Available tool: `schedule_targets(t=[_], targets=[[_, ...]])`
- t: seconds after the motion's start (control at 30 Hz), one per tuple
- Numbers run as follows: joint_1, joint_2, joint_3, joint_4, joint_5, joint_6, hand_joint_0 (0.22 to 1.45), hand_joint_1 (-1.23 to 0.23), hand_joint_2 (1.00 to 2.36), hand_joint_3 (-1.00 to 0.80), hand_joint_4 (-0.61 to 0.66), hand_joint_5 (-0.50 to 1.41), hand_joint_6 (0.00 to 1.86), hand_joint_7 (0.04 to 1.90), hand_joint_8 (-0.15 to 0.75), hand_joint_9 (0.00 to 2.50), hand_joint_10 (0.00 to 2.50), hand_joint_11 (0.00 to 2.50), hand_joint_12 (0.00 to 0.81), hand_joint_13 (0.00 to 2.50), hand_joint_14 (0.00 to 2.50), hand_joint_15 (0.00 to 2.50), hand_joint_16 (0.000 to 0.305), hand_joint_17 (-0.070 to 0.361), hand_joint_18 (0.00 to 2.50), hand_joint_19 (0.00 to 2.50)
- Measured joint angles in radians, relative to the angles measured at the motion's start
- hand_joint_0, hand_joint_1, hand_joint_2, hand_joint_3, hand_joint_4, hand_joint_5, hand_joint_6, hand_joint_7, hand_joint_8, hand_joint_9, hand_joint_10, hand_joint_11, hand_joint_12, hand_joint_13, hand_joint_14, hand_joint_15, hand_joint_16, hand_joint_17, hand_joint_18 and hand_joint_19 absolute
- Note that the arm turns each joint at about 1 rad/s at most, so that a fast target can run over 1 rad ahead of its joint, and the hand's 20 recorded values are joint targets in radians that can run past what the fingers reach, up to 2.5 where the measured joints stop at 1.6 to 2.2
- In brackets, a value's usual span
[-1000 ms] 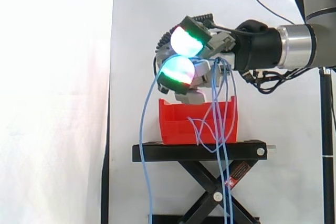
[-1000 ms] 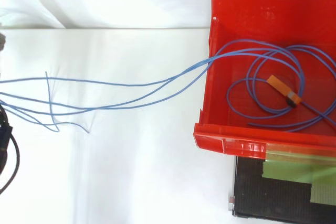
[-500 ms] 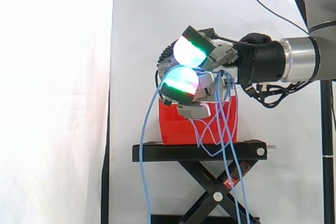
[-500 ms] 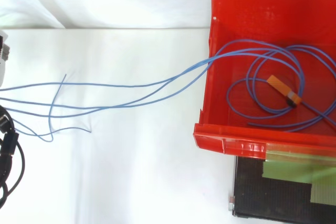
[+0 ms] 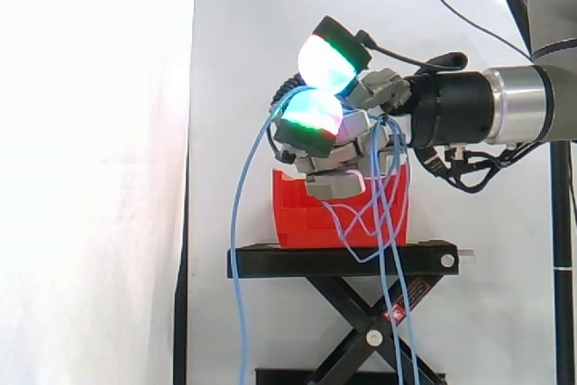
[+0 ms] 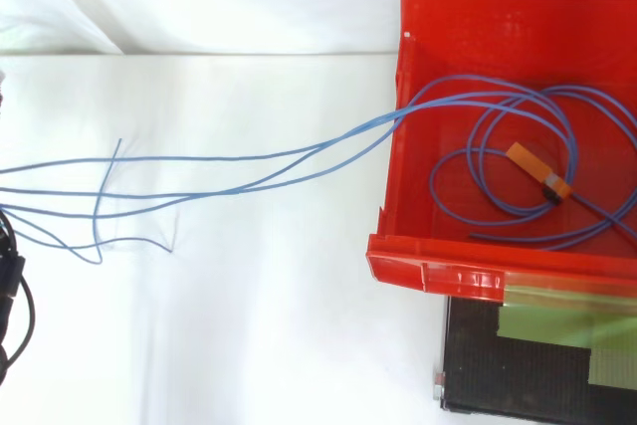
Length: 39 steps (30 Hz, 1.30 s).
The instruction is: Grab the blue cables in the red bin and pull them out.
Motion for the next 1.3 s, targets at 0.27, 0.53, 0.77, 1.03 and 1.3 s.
schedule_targets(t=[0.27,0.53,0.77,1.03,1.3], targets=[[0.0,0.0,-0.088,0.007,-0.002,0.008,1.0,-0.91,1.0,-1.0,0.19,0.85,0.81,0.46,0.251,1.29,0.89,1.26,0.321,1.07,2.5,0.64,0.033,0.074,1.28,1.06],[0.002,0.0,-0.14,0.044,-0.004,0.049,1.0,-0.91,1.0,-1.0,0.19,0.85,0.81,0.46,0.254,1.29,0.89,1.27,0.319,1.08,2.5,0.62,0.032,0.073,1.28,1.05],[0.001,0.0,-0.142,0.058,-0.026,0.139,1.0,-0.91,1.0,-1.0,0.19,0.85,0.81,0.46,0.25,1.3,0.88,1.27,0.316,1.08,2.5,0.64,0.033,0.073,1.28,1.06],[0.002,0.0,-0.142,0.06,-0.035,0.21,1.0,-0.91,1.0,-1.0,0.19,0.85,0.81,0.46,0.253,1.3,0.88,1.28,0.32,1.08,2.5,0.65,0.032,0.072,1.28,1.06],[0.002,0.0,-0.143,0.06,-0.033,0.197,1.01,-0.91,1.0,-1.0,0.18,0.85,0.81,0.46,0.254,1.3,0.88,1.28,0.319,1.08,2.5,0.63,0.032,0.073,1.28,1.06]])
